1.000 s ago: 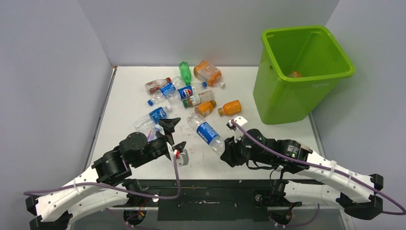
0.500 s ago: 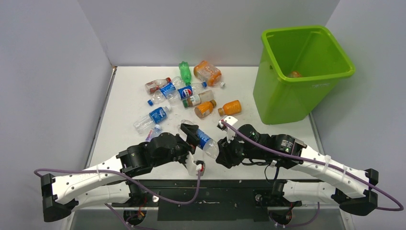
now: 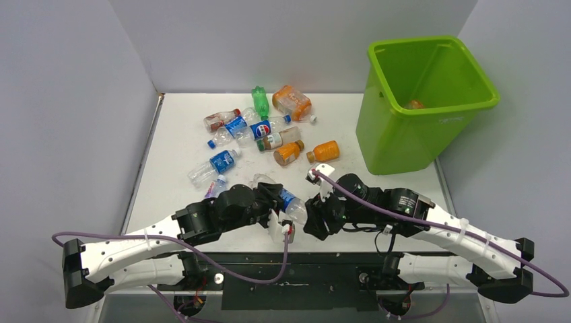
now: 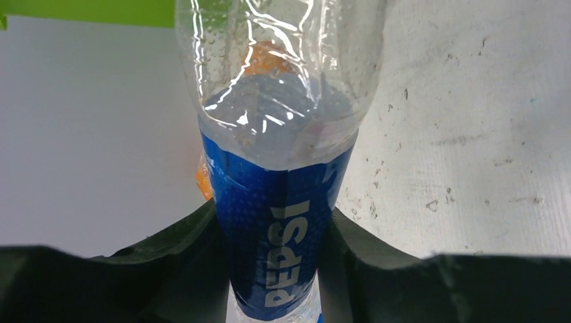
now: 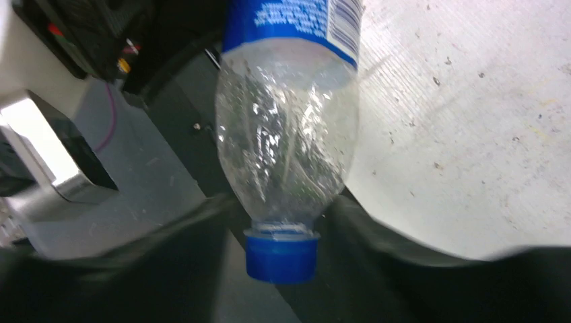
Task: Put the plastic bottles in the bin
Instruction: Pick up the plastic bottle at the center of the board.
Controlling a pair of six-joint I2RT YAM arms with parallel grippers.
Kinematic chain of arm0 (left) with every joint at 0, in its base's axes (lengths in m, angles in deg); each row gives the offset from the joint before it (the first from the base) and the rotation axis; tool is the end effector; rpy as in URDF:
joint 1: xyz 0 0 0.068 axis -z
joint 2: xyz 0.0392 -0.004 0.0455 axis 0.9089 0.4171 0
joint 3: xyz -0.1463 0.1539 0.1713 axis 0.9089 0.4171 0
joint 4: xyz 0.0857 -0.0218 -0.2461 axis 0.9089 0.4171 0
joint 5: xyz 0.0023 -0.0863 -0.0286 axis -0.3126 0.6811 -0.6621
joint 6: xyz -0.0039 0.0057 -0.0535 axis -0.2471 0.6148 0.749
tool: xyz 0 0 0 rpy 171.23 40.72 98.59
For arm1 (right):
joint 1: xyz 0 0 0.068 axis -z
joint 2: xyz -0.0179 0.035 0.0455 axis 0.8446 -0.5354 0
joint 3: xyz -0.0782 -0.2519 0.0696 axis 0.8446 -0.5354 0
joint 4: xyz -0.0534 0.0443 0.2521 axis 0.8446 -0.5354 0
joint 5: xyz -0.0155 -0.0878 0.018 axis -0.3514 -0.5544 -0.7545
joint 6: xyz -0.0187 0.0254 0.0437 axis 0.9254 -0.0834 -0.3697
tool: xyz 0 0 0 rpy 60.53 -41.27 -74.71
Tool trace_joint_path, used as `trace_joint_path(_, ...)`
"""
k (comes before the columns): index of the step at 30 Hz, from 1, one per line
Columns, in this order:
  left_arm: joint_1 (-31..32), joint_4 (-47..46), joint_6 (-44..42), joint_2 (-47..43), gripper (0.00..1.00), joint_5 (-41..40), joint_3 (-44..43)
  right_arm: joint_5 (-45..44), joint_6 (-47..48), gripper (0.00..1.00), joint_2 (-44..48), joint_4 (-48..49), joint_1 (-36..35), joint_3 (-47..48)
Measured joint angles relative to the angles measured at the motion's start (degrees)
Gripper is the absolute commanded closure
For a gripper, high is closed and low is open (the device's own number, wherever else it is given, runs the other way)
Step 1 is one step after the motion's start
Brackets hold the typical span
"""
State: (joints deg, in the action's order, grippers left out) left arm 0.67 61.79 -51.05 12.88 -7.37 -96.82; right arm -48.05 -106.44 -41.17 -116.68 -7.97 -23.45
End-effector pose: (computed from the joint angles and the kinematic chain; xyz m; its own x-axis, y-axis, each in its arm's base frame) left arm 0.0889 -0.1913 0.3059 0.6985 0.6149 -0.3661 0.5559 -0.1440 0.8187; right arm 0.0728 0.1718 0.3601 -0.6630 -0.4114 -0.6254 -0.7264 0.5557 0.4045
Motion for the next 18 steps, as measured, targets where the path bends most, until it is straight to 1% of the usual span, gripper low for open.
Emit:
trace_joint_path(1,0.0,-0.3,0.8,0.0,0.66,0.1,0.0,0.0,0.1,0.15,0.0,-0.3,0.0,0.5)
trace_joint_path(2,0.0,-1.4,1.8,0.0,0.66,0.5,0.3,0.2,0.0,0.09,0.0,-0.2,0.0,1.0)
trace_joint_path(3,0.0,-2.8,3.0,-0.1,0.66,0.9,0.7,0.2,0.0,0.03,0.0,0.1,0.0,1.7)
trace_joint_path(4,0.0,-4.1,4.3,-0.3,0.66,1.3,1.3,0.2,0.1,0.01,0.1,0.5,0.0,2.5)
trace_joint_path(5,0.0,-5.4,6.3,-0.7,0.66,1.6,2.2,-0.1,0.2,0.07,0.5,1.1,0.0,3.5)
trace_joint_path(6,0.0,-6.4,7.9,-1.2,0.66,1.8,2.8,-0.5,0.3,0.09,1.0,1.5,0.0,4.1)
trace_joint_path(11,-1.6,-12.8,23.1,-4.9,0.68,6.3,7.4,-5.5,1.0,0.1,8.8,10.4,0.0,4.6)
trace_joint_path(13,-3.2,-15.6,30.5,-5.9,0.69,8.9,9.0,-8.4,1.2,0.1,14.2,18.1,0.0,2.3)
trace_joint_path(16,-7.3,-19.6,44.0,-6.5,0.68,14.3,10.4,-12.3,1.3,0.1,22.8,30.5,0.0,-4.3)
trace_joint_path(18,-10.3,-22.7,52.2,-6.5,0.68,17.9,10.7,-14.4,1.3,0.1,25.9,37.5,0.0,-7.9)
